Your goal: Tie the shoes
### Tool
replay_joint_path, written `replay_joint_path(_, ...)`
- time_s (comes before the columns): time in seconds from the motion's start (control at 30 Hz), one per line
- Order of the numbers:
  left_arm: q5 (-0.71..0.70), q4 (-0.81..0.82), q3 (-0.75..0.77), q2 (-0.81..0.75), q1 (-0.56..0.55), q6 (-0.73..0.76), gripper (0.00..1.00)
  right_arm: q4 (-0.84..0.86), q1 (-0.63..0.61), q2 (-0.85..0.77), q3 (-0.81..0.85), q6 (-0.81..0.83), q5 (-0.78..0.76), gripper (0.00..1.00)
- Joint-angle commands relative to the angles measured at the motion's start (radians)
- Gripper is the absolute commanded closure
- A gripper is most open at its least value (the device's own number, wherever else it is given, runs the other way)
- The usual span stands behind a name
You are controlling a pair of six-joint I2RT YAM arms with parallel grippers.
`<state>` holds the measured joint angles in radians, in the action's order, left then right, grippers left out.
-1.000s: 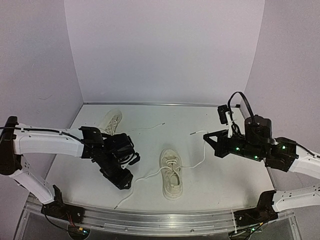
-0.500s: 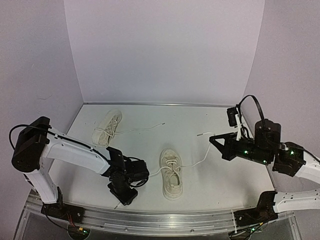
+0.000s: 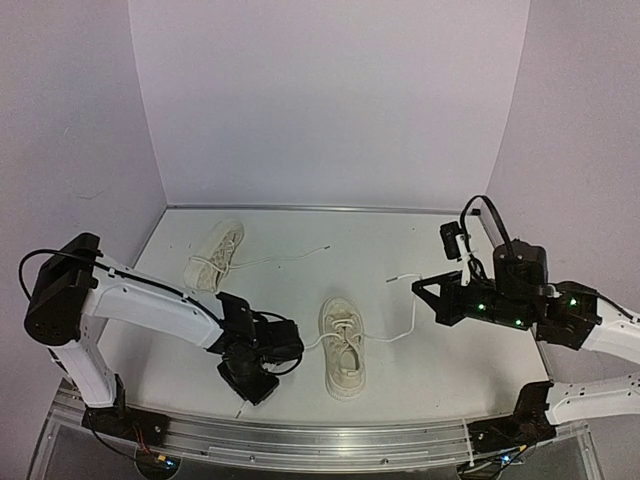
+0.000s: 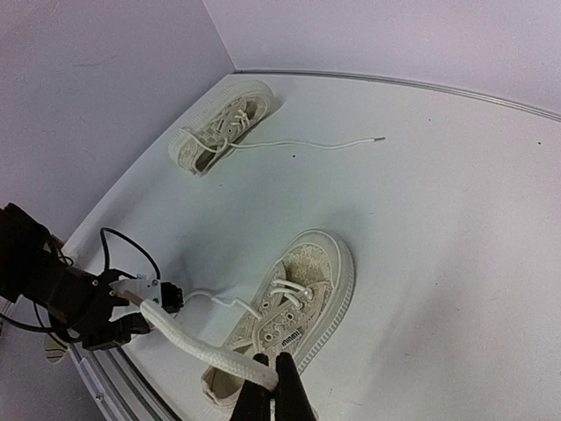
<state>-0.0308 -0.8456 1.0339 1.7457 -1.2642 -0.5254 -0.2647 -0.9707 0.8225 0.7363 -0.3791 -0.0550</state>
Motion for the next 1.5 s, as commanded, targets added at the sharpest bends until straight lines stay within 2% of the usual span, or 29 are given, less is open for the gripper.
replay_joint_path(0.0, -0.103, -0.043, 0.14, -0.169, -0.004, 0.014, 1.0, 0.002, 0.003, 0.065, 0.085, 0.043, -0.014, 1.0)
replay_joint_path(0.17, -0.047, 0.011, 0.142, -0.415, -0.01, 0.053, 1.0, 0.042, 0.002, 0.198, 0.217, 0.092, -0.01, 1.0)
replay_joint_path(0.3, -0.014, 0.011, 0.104, -0.511, -0.015, 0.069, 1.0, 0.087, 0.004, 0.348, 0.333, 0.116, 0.021, 1.0)
replay_joint_path(0.6, 0.028, 0.086, 0.084, -0.525, -0.162, 0.097, 1.0, 0.224, 0.004, 0.752, 0.529, 0.078, 0.259, 1.0)
replay_joint_path(0.9, 0.027, 0.126, 0.044, -0.586, -0.208, 0.092, 1.0, 0.343, -0.049, 0.988, 0.596, -0.001, 0.406, 0.99)
replay_joint_path(0.97, 0.024, 0.125, 0.029, -0.61, -0.208, 0.083, 1.0, 0.345, -0.066, 1.028, 0.619, -0.012, 0.449, 0.9)
replay_joint_path(1.07, 0.022, 0.121, 0.016, -0.635, -0.208, 0.075, 1.0, 0.346, -0.073, 1.06, 0.637, -0.028, 0.501, 0.64)
replay_joint_path(1.13, 0.025, 0.123, 0.008, -0.64, -0.208, 0.073, 1.0, 0.346, -0.072, 1.032, 0.622, -0.03, 0.494, 0.49)
replay_joint_path(1.2, 0.027, 0.133, 0.0, -0.641, -0.208, 0.075, 1.0, 0.346, -0.067, 0.985, 0.602, -0.029, 0.479, 0.39)
replay_joint_path(1.33, 0.026, 0.148, -0.002, -0.613, -0.209, 0.079, 1.0, 0.343, -0.035, 0.871, 0.544, -0.035, 0.485, 0.3)
replay_joint_path(1.47, -0.07, 0.162, 0.017, -0.592, -0.206, 0.054, 1.0, 0.321, 0.014, 0.753, 0.479, -0.031, 0.483, 0.29)
